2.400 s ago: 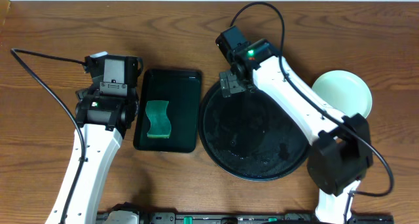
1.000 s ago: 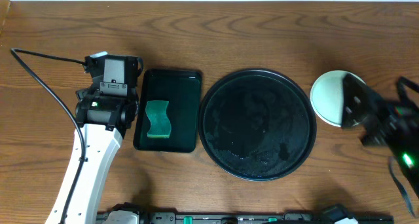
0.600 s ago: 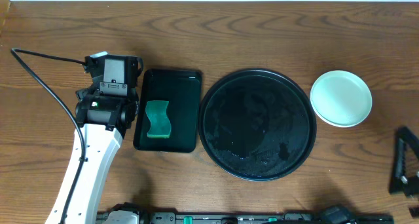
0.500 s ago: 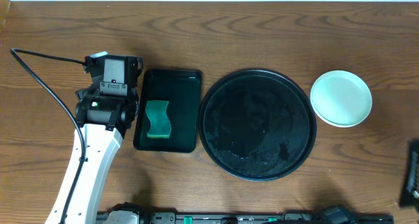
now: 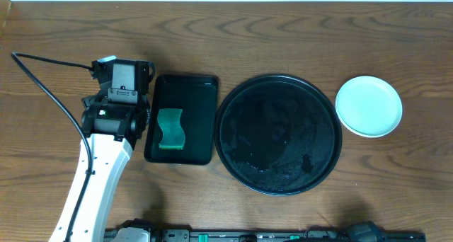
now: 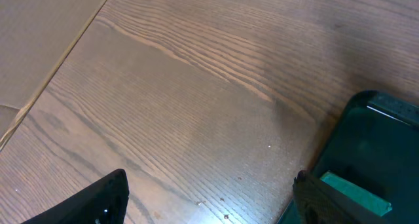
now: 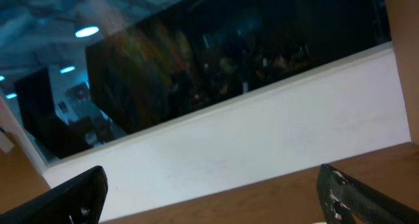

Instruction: Clean dirty plates on tray and stack at the side

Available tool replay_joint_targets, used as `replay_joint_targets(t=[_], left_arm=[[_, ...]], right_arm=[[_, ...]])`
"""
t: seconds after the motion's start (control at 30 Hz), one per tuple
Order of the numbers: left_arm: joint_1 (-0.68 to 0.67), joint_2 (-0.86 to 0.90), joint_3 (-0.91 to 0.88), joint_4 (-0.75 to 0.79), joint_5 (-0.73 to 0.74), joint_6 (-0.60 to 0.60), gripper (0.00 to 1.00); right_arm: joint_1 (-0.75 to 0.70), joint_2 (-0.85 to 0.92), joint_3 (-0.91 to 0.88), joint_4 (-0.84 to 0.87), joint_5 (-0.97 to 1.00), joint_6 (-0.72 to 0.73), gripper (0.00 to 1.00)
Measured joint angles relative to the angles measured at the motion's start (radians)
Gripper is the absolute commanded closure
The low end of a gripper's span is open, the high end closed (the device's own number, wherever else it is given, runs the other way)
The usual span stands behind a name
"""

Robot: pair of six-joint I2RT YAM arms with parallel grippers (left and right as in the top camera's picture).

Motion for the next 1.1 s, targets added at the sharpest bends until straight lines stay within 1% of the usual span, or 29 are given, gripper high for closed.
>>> replay_joint_targets(t=[0.3, 0.5, 0.67, 0.83, 1.1], left_arm=[[0.0, 0.0, 0.0, 0.0, 0.0, 0.0, 0.2], [0.0, 0.0, 0.0, 0.0, 0.0, 0.0, 0.19], [0.0, 0.0, 0.0, 0.0, 0.0, 0.0, 0.2], [0.0, 0.0, 0.0, 0.0, 0.0, 0.0, 0.2], [0.0, 0.0, 0.0, 0.0, 0.0, 0.0, 0.19]], right_arm=[[-0.031, -0.129, -0.021, 0.004, 0.003, 0.0, 0.01], [-0.058, -0.234, -0.136, 0.01, 0.006, 0.0, 0.01], [-0.06, -0.28, -0.244, 0.023, 0.009, 0.0, 0.01], [-0.064, -0.316, -0.353, 0.103, 0.011, 0.001, 0.01], [-0.113, -0.392, -0.516, 0.264, 0.02, 0.0, 0.01]])
